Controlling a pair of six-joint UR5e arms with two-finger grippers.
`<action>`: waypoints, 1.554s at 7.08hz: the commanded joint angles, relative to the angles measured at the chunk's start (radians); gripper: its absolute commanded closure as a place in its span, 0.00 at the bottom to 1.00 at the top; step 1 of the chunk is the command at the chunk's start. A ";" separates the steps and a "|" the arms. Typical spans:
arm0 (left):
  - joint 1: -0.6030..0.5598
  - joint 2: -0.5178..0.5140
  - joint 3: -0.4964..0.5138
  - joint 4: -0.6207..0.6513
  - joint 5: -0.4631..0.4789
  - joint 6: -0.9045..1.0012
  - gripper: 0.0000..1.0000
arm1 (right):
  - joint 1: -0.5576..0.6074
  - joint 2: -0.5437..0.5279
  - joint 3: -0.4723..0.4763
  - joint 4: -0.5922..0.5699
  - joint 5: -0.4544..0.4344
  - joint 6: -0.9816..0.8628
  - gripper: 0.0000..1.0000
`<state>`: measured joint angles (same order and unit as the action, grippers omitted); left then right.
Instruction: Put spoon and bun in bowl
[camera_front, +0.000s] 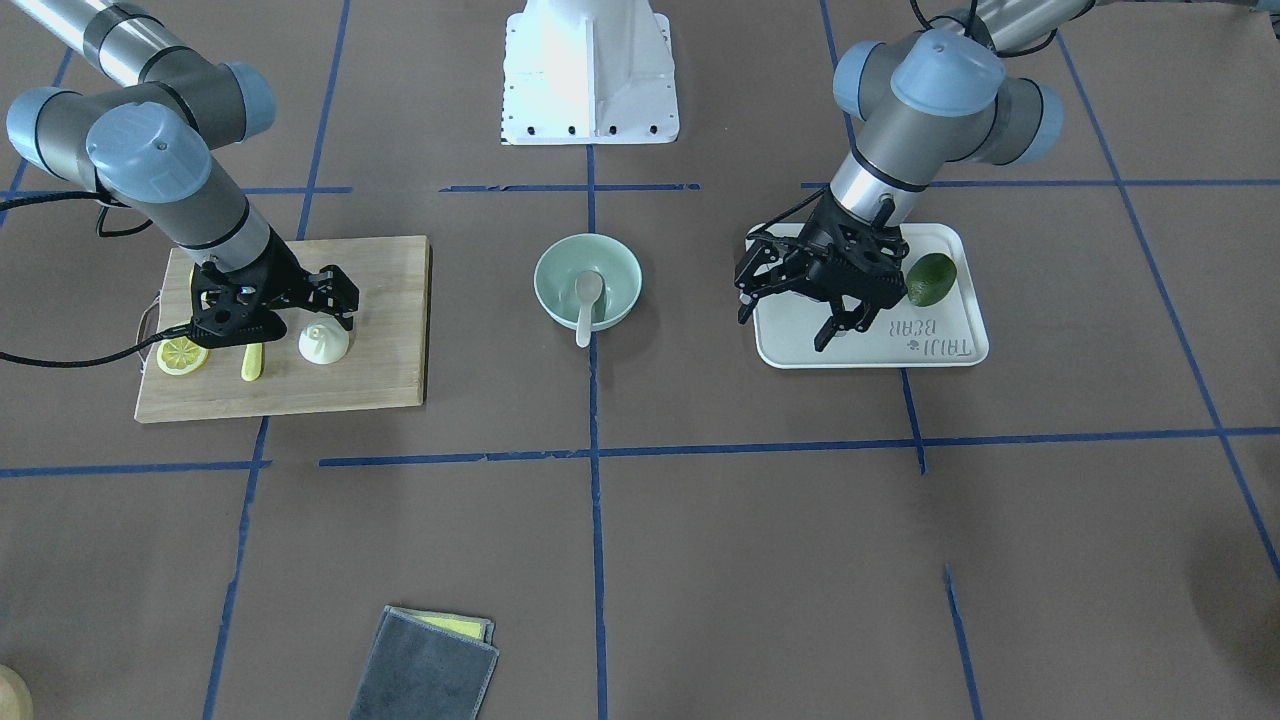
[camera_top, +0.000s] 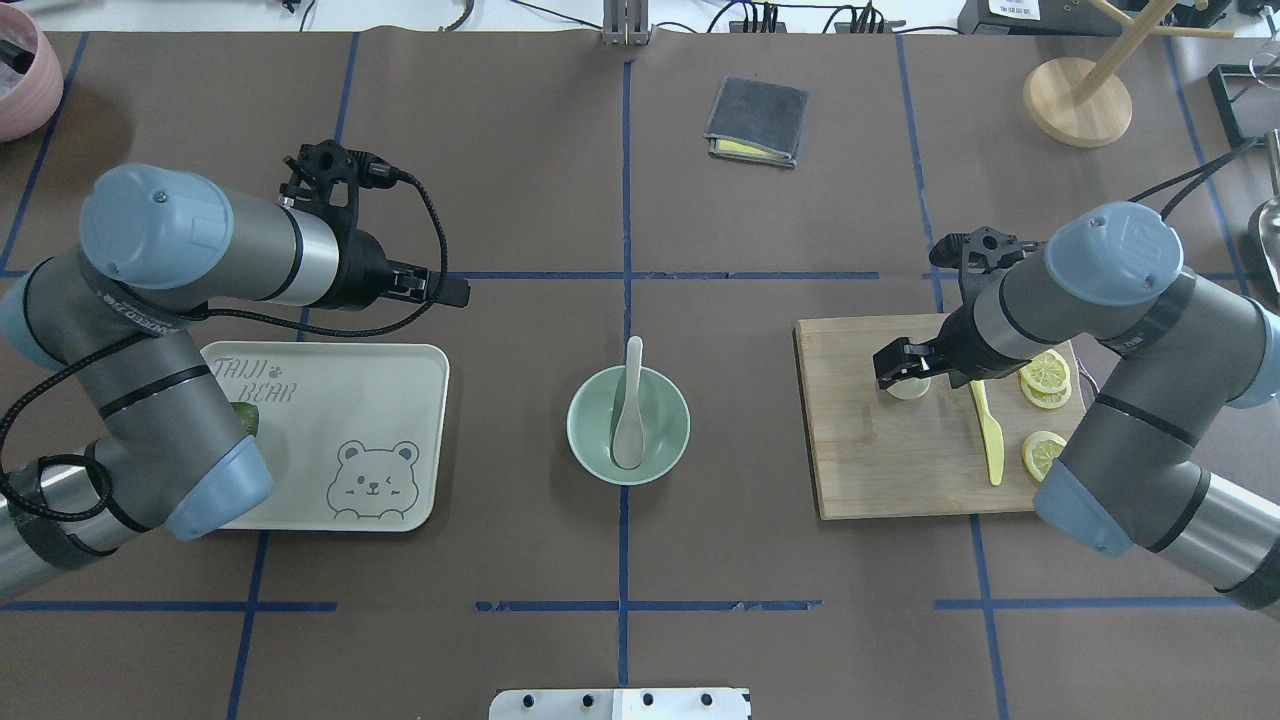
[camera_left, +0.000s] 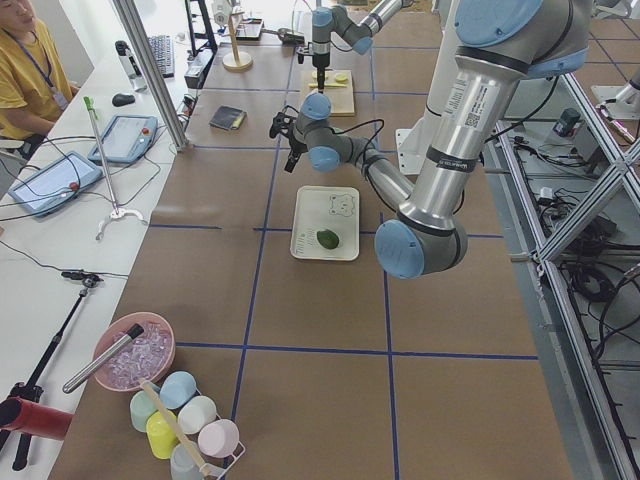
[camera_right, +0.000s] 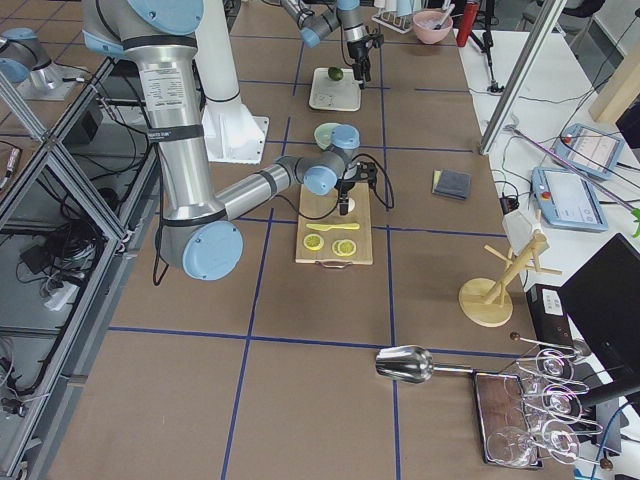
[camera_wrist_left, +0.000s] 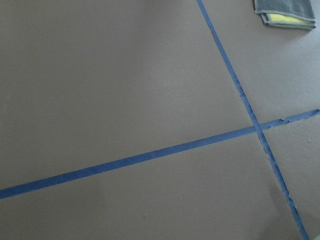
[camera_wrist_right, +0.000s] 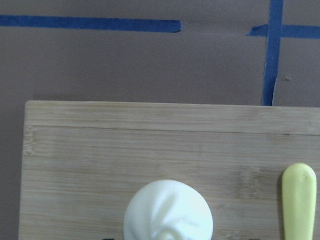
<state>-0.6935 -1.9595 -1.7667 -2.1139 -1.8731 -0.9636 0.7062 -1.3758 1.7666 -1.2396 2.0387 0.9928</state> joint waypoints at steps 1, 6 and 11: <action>0.000 0.001 -0.002 0.000 0.000 -0.003 0.01 | -0.025 0.012 -0.001 -0.012 -0.041 -0.011 0.14; -0.001 0.004 -0.003 0.000 0.002 -0.006 0.01 | -0.028 0.023 -0.006 -0.015 -0.075 -0.011 0.74; -0.003 0.005 -0.045 0.000 0.002 -0.035 0.01 | -0.112 0.235 0.025 -0.034 -0.093 0.193 0.81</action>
<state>-0.6956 -1.9554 -1.7962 -2.1138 -1.8725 -0.9849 0.6566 -1.2298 1.7864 -1.2673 1.9626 1.0572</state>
